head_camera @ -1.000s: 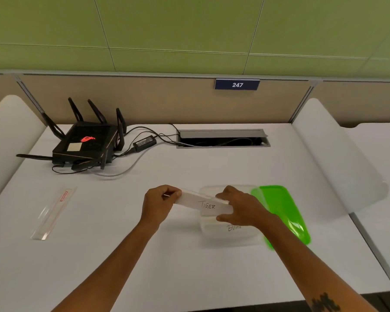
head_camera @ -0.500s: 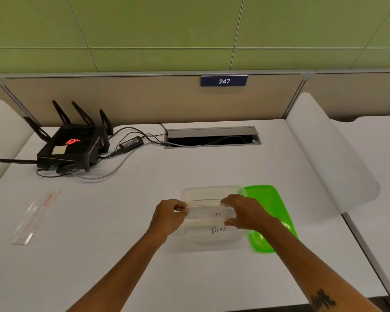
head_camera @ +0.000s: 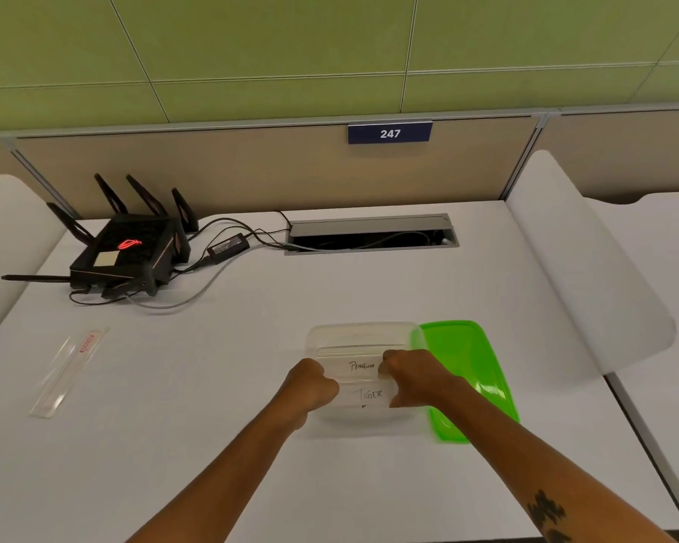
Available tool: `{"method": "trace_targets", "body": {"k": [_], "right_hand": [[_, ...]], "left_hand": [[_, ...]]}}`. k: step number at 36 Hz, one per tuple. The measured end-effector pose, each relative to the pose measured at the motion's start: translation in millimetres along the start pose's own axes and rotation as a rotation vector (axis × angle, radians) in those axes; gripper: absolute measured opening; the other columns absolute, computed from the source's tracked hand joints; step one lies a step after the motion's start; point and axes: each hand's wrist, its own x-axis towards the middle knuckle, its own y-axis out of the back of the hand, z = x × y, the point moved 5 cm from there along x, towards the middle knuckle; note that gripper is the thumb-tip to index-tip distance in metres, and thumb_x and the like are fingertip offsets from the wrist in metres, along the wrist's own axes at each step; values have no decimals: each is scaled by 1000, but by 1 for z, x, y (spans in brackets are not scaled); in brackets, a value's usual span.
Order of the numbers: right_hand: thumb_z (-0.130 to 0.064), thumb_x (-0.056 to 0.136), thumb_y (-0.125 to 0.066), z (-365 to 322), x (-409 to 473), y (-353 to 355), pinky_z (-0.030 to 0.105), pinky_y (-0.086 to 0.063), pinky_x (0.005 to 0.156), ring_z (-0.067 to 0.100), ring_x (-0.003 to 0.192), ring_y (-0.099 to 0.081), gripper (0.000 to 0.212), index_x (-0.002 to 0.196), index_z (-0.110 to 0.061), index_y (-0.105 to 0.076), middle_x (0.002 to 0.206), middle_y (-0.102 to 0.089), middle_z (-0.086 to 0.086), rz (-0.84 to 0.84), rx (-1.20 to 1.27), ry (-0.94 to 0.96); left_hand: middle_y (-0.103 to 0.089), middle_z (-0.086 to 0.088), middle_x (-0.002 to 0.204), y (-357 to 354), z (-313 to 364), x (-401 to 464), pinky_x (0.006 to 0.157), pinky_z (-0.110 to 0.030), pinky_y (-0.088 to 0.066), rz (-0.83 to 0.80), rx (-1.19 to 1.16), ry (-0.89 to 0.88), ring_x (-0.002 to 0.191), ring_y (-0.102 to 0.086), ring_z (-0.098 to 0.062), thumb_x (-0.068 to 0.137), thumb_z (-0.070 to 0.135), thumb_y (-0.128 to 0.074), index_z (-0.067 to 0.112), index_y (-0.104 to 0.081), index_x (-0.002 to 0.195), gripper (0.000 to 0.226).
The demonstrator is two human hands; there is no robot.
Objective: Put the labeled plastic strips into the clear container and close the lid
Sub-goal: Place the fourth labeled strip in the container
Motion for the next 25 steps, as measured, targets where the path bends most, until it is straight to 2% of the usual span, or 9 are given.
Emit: {"method": "trace_targets", "body": {"k": [3,7,12,16,21,25], "right_hand": [[-46,75,-70,-2,3,-4,28,-37,61,25,87,-66,34,96,-19,-69,97,-63,-1,5,-51,28],[-49,79,-67,-4,7,-6,31,-40,62,30,87,-67,40,99,-14,-69,98,-64,6,-1,-108,50],[-40,82,-70,-6,8,-9,38,-51,71,33,92,-67,40,109,-11,-65,104,-65,10,-60,-186,31],[-36,83,-72,-10,8,-8,37,-44,67,32,93,-66,37,108,-10,-64,105,-63,11,-100,-246,46],[-31,84,-71,-13,8,-6,38,-42,67,34,97,-64,35,109,-8,-64,110,-61,13,-115,-272,70],[-35,85,-72,-13,7,-8,39,-48,75,33,102,-64,41,115,-8,-62,115,-61,13,-138,-251,63]], "left_hand": [[-58,3,86,-7,8,0,55,-19,-41,2,42,-7,77,-54,-10,82,10,-62,14,-58,92,11],[-53,4,80,-12,17,0,51,-19,-37,29,98,-8,69,-49,-9,81,8,-59,19,-49,76,15],[-51,2,80,-14,20,1,49,-22,-36,59,197,2,66,-47,-11,80,10,-56,17,-46,75,13],[-52,3,79,-14,22,0,49,-21,-39,69,279,-16,68,-51,-11,80,13,-59,13,-54,91,12],[-56,1,89,-18,24,-1,70,-27,-51,39,375,-62,86,-59,-21,81,17,-66,9,-61,111,31],[-63,-6,99,-20,21,2,71,-28,-51,28,406,-90,95,-65,-25,83,18,-66,5,-61,116,36]]}}
